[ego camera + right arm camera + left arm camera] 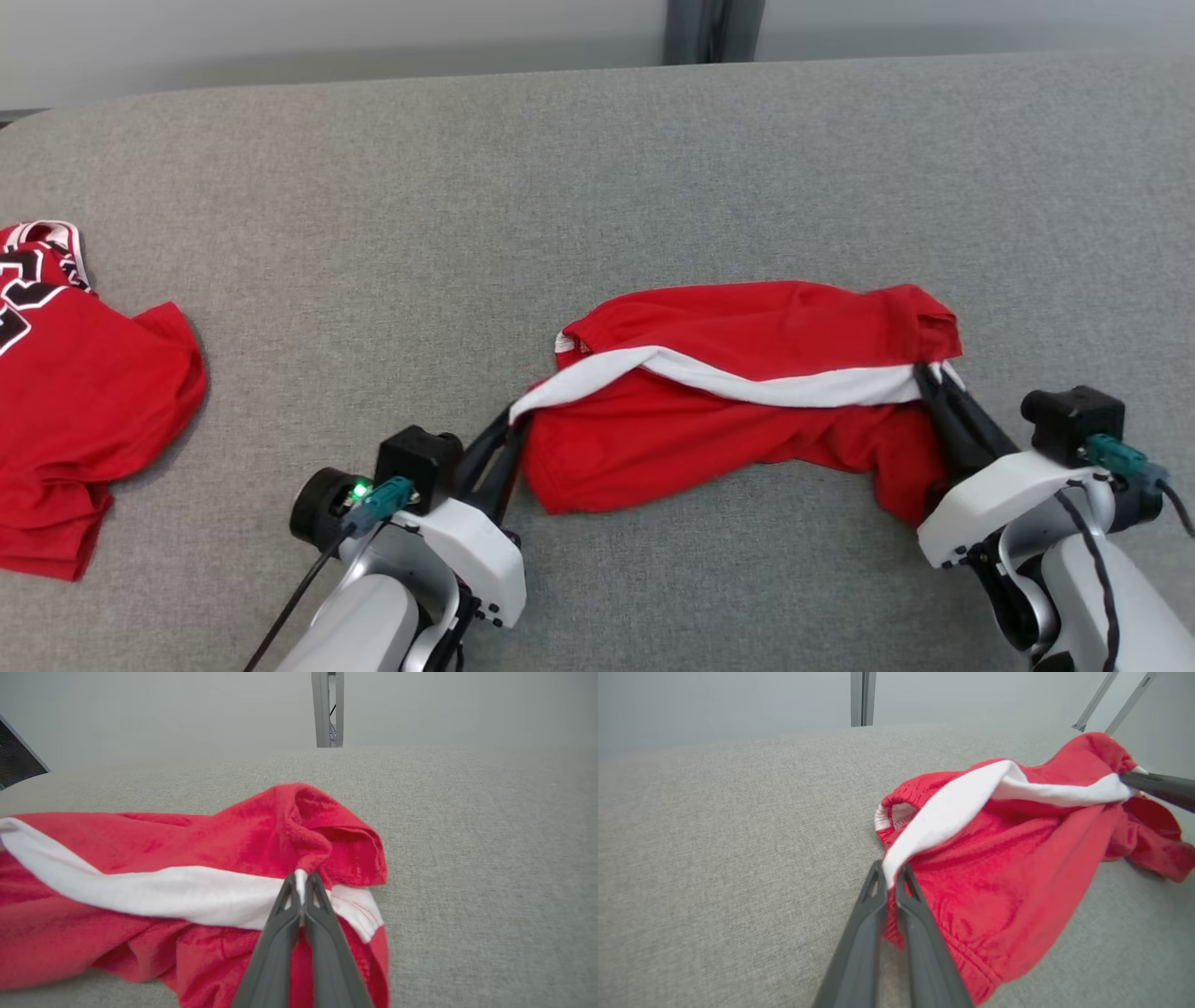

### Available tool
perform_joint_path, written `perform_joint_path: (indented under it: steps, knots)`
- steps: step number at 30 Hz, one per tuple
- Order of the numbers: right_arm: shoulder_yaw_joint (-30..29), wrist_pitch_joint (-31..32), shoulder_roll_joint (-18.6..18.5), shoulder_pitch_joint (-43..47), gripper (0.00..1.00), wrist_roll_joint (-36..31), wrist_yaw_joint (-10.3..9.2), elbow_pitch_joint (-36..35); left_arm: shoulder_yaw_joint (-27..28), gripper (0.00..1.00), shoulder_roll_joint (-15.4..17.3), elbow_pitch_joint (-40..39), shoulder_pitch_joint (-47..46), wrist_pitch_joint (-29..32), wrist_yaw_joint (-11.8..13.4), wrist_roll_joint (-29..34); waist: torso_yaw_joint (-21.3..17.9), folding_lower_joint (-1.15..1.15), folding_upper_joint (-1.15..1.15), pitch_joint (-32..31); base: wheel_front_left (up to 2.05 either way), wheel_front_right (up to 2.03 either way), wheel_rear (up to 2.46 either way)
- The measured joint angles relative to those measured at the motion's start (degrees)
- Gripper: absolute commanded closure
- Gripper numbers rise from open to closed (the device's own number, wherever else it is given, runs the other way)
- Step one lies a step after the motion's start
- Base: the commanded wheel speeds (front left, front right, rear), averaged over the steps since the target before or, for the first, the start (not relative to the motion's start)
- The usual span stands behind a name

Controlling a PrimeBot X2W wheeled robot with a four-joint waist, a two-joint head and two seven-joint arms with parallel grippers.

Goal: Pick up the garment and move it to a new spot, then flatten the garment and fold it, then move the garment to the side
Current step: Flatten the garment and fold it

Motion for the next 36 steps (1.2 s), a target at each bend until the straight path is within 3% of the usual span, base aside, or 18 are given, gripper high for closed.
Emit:
perform_joint_path:
  steps: [11,15,23,29,36]
  knots:
    - [-1.9,-0.6,-2.0,-1.2,1.0,-0.4,0.0,-10.9,2.1,1.0,3.0,-6.6,-3.0,-3.5,2.0,2.0,-1.4,0.0,0.0,-2.5,0.0,0.0,0.0]
    - [-3.9,1.5,-3.2,-4.5,1.0,-1.2,0.0,-18.5,2.6,1.0,5.3,-12.1,-7.4,-2.9,2.4,4.1,-1.7,0.0,0.0,-4.4,0.0,0.0,0.0]
    - [-6.4,5.3,-5.4,-11.9,1.0,-2.1,0.0,-26.6,4.3,1.0,8.3,-18.8,-15.3,0.2,2.5,6.2,-1.8,0.0,0.0,-7.5,0.0,0.0,0.0]
    - [-8.2,7.7,-6.7,-16.1,1.0,-1.3,0.0,-28.6,6.6,1.0,10.4,-21.7,-21.0,3.2,2.5,6.4,-1.8,0.0,0.0,-9.2,0.0,0.0,0.0]
    - [-7.2,7.6,-6.8,-19.9,1.0,1.2,0.0,-25.3,7.8,1.0,10.1,-19.7,-22.4,3.5,2.5,4.7,-2.0,0.0,0.0,-7.6,0.0,0.0,0.0]
